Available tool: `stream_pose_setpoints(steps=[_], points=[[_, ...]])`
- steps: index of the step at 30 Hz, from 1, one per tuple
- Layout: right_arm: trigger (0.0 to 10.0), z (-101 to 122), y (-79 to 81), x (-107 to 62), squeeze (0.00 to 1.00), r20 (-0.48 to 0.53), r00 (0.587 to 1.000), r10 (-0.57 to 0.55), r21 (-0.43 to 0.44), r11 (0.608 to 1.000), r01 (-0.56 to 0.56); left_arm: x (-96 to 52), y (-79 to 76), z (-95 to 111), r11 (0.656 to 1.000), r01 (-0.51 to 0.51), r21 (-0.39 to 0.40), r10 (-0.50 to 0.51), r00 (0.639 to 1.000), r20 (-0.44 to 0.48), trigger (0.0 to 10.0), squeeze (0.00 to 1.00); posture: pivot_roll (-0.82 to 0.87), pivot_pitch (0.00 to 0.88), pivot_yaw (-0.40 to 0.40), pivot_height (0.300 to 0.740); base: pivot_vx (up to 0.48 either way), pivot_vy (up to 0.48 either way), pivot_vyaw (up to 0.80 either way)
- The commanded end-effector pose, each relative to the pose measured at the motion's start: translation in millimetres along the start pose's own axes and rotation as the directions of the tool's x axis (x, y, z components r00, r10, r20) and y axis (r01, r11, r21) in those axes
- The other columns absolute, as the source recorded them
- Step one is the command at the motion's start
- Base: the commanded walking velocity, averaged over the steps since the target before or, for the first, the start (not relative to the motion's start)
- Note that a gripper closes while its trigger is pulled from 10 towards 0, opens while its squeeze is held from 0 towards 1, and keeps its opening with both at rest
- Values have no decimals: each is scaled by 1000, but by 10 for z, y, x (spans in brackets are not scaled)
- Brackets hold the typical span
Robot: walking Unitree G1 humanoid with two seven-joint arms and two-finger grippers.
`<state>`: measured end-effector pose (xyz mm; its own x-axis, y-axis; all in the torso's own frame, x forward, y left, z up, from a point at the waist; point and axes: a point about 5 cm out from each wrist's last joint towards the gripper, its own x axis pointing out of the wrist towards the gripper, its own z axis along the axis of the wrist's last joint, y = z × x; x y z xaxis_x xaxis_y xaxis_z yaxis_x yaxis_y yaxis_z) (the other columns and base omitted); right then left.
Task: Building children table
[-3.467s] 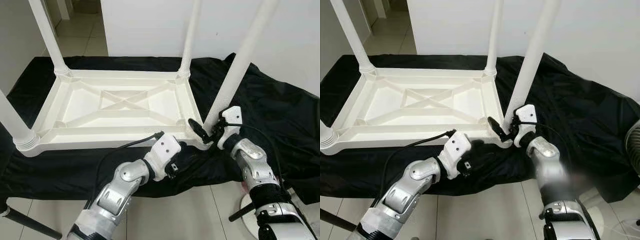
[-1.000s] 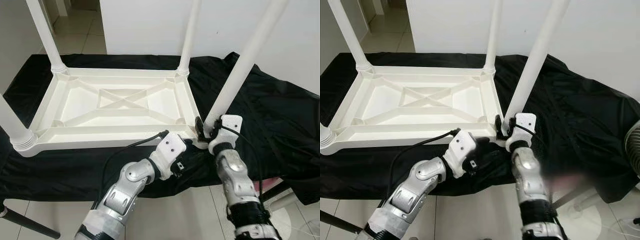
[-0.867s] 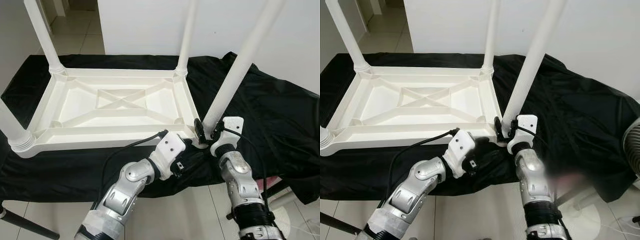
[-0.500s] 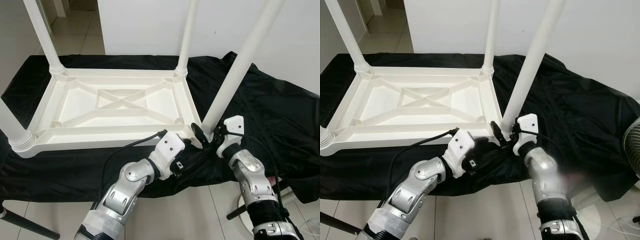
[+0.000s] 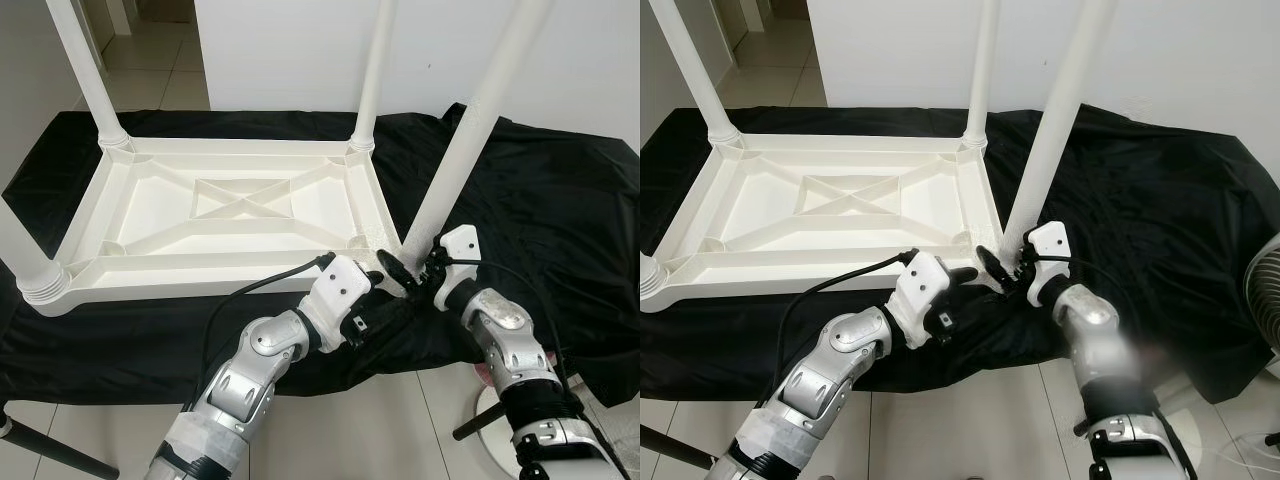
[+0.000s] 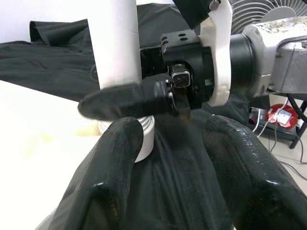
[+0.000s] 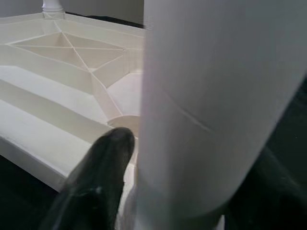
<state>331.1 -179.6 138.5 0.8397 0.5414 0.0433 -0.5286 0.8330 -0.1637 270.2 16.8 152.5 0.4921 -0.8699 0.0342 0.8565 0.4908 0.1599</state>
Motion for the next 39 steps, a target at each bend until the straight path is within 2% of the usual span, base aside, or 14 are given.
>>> stream_pose_setpoints(steps=[1, 10, 11, 18, 21, 27, 29, 30, 33, 34, 35, 36, 38, 39], points=[[0, -109, 54, -8, 0, -44, 998, 36, 18, 999, -36, 7, 7, -4, 1000, 1, 11, -1, 1000, -1, 10000, 0, -39, 33, -45, 740, 0, 0, 0], [0, -131, 6, -47, 0, -31, 999, -10, 37, 999, 11, 11, 6, -1, 1000, 3, 12, -2, 1000, -1, 10000, 0, -46, 39, -38, 740, 0, 0, 0], [10000, -125, 2, -49, 0, -19, 999, -27, 46, 999, 28, 11, 2, -4, 1000, 5, 12, -5, 1000, -2, 10000, 0, -49, 41, -34, 740, 0, 0, 0], [10000, -96, -9, -38, 0, 7, 993, -120, 65, 991, 119, 5, -18, -15, 1000, 14, 10, -14, 1000, -6, 10000, 0, -52, 46, -31, 740, 0, 0, 0], [10000, -72, -20, -6, 0, -13, 970, -245, 60, 968, 245, 2, -29, -27, 1000, 18, 5, -18, 1000, -10, 10000, 0, -55, 54, -27, 740, 0, 0, 0], [10000, -61, -26, 3, 0, -19, 961, -276, 56, 959, 277, 1, -33, -36, 1000, 19, 3, -19, 1000, -13, 10000, 0, -55, 54, -27, 740, 0, 0, 0], [10000, -58, -52, 19, 0, -40, 924, -380, 85, 920, 382, 0, -44, -41, 1000, 24, 1, -24, 1000, -15, 10000, 0, -60, 57, -28, 740, 0, 0, 0], [10000, -58, -52, 19, 0, -40, 924, -380, 85, 920, 382, 0, -44, -41, 1000, 24, 1, -24, 1000, -15, 10000, 0, -60, 57, -28, 740, 0, 0, 0], [10000, -61, -35, 36, 0, -64, 876, -477, 116, 869, 481, -1, -50, -44, 1000, 27, 0, -27, 1000, -16, 10000, 0, -61, 55, -30, 740, 0, 0, 0], [10000, -61, -35, 36, 0, -64, 876, -477, 116, 869, 481, -1, -50, -44, 1000, 27, 0, -27, 1000, -16, 10000, 0, -61, 55, -30, 740, 0, 0, 0], [10000, -70, 6, 45, 0, -75, 846, -528, 131, 836, 533, 2, -59, -47, 1000, 29, -1, -29, 999, -16, 10000, 0, -61, 55, -31, 740, 0, 0, 0], [10000, -70, 6, 45, 0, -75, 846, -528, 131, 836, 533, 2, -59, -47, 1000, 29, -1, -29, 999, -16, 10000, 0, -61, 55, -31, 740, 0, 0, 0], [10000, -85, 117, 73, 0, -93, 786, -611, 146, 773, 618, 10, -74, -50, 999, 32, -3, -32, 999, -15, 10000, 0, -63, 50, -37, 740, 0, 0, 0], [10000, -85, 117, 73, 0, -93, 786, -611, 146, 773, 618, 10, -74, -50, 999, 32, -3, -32, 999, -15, 10000, 0, -63, 50, -37, 740, 0, 0, 0]])
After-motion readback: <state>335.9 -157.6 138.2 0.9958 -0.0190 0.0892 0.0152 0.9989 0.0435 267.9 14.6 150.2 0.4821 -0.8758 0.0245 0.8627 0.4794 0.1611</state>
